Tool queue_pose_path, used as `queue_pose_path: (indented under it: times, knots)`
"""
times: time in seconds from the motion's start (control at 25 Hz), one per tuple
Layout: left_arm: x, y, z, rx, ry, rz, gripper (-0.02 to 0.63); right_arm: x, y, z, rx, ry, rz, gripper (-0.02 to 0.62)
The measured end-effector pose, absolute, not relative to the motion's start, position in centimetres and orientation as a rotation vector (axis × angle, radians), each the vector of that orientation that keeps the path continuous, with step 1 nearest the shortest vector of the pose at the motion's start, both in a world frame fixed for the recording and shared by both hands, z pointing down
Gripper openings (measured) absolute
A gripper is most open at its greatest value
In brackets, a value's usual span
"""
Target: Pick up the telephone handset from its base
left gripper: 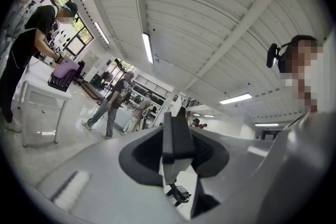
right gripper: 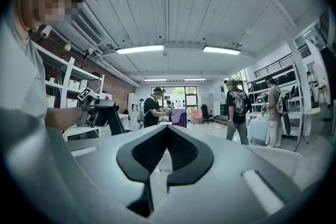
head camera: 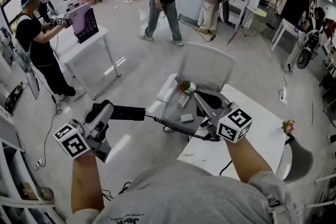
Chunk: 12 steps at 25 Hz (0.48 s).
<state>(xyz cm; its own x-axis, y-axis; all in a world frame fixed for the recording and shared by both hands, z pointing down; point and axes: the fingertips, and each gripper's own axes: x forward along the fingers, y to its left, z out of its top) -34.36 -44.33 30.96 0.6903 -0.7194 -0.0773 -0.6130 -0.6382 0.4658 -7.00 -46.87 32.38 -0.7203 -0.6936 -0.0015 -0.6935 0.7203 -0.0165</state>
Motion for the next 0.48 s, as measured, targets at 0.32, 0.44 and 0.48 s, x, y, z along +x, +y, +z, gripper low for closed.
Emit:
queue_pose_path:
  times: [0.32, 0.44, 0.48]
  knots:
    - [-33.85, -44.54, 31.48, 2.493, -1.031, -0.357, 0.158, -6.58, -47.0, 32.95, -1.178, 2.909, -0.026, 0.002]
    - [-33.74, -44.66, 31.47, 2.495, -1.027, -0.361, 0.158, -6.46, -47.16, 33.0, -1.182, 2.909, -0.026, 0.002]
    - [-33.72, -44.7, 31.46, 2.495, -1.026, -0.362, 0.158, -6.44, -47.21, 33.02, -1.182, 2.909, -0.027, 0.002]
